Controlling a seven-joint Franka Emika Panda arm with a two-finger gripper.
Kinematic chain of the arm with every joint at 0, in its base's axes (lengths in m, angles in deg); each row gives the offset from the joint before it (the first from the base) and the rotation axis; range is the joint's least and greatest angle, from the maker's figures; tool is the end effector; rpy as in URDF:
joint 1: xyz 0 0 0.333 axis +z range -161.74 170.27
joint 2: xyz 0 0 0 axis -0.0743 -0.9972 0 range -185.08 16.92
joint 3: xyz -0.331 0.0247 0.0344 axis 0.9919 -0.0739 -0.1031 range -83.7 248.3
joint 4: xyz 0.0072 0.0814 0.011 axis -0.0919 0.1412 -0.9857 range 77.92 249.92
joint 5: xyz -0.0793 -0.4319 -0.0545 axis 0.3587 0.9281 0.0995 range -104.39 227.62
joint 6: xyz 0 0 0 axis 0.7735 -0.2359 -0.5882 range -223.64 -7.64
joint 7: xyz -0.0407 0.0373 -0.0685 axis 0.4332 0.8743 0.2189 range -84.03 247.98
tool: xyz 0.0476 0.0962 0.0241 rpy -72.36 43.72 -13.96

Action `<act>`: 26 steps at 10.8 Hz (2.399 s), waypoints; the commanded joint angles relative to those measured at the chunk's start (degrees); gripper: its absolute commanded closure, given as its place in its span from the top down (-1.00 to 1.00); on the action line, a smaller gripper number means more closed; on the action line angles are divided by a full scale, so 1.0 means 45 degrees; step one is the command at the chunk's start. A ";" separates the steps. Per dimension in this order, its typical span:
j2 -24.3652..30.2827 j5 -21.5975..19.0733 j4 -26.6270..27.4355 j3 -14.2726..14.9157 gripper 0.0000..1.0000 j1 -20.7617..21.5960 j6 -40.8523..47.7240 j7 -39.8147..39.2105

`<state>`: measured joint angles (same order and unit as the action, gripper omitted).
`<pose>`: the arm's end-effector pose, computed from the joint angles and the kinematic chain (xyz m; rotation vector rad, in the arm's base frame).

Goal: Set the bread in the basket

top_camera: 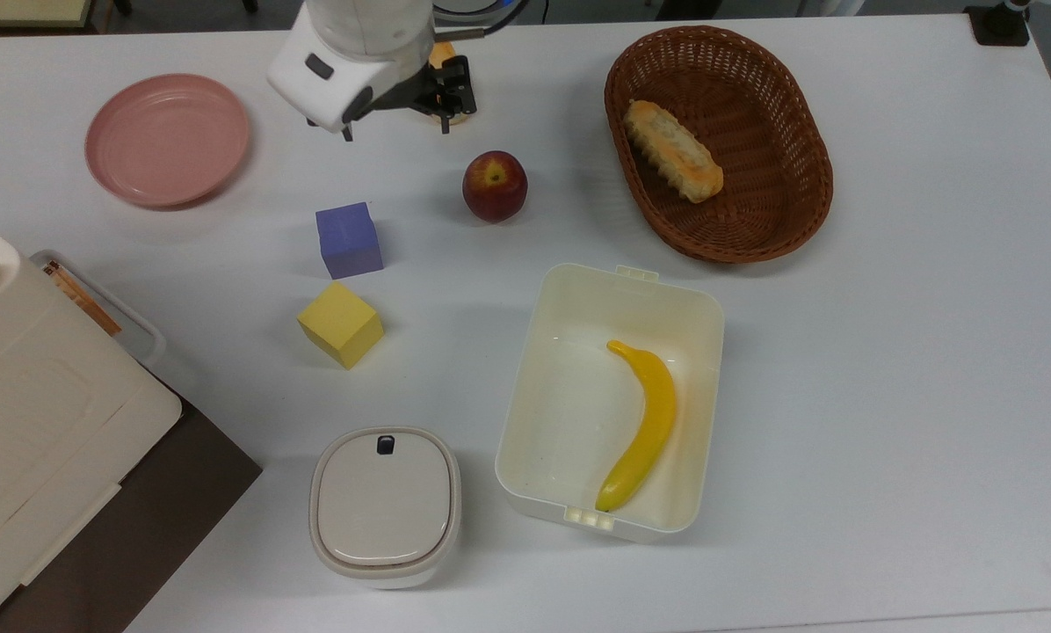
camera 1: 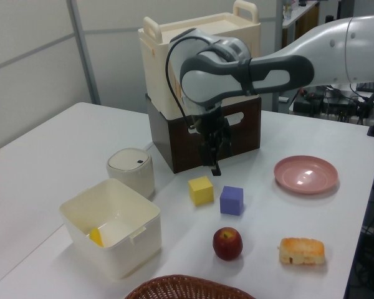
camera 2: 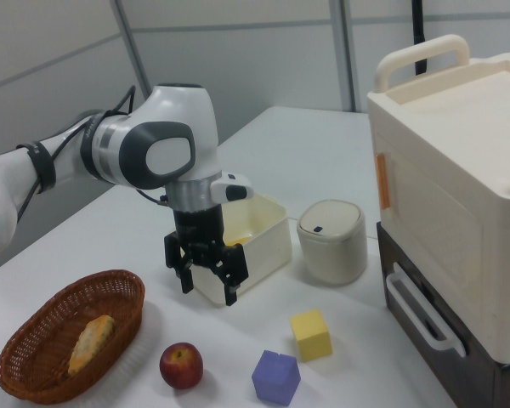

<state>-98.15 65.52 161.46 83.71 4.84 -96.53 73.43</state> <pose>0.6628 -0.0158 0.5027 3.0569 0.2148 -0.3768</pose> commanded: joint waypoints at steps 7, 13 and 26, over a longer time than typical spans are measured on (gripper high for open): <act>-0.0019 0.0303 0.0137 0.0175 1.00 0.0437 0.1054 -0.0505; 0.2651 0.0264 0.2336 0.0195 1.00 0.0417 0.1093 -0.1186; 0.1256 0.0244 0.5195 0.0098 1.00 0.0689 0.1171 -0.1149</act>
<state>-89.28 66.06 184.29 83.78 6.08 -90.80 68.74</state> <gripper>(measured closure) 0.000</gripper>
